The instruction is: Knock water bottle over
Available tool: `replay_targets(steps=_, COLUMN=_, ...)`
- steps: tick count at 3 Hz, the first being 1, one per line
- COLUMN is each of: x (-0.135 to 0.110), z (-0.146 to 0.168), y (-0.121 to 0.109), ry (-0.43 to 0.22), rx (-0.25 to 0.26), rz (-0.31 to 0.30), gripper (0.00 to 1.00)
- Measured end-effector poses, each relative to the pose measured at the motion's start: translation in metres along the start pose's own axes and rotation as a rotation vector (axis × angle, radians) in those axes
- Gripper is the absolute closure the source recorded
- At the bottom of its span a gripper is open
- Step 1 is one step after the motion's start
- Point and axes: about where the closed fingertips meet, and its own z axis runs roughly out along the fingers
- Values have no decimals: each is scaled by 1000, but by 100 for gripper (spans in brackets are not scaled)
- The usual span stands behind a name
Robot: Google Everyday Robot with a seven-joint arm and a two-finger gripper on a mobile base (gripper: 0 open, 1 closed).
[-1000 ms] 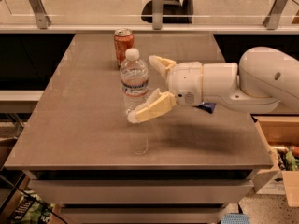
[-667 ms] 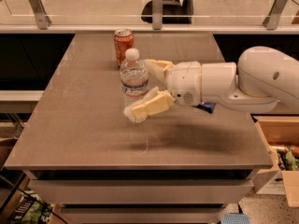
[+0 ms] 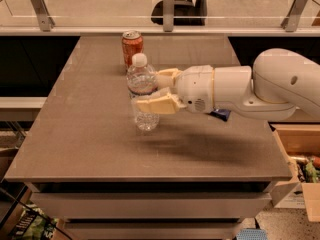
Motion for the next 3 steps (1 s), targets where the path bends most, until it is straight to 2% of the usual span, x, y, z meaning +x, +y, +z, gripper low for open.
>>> replay_targets(steps=1, x=-2, z=2, y=1, ry=0, rx=-3, rz=-3, gripper=86)
replay_targets(steps=2, x=-3, z=3, y=3, ry=0, rx=-7, rz=-6, gripper=100)
replay_targets(steps=3, x=-3, z=3, y=3, ry=0, rx=-7, rz=-6, gripper=100)
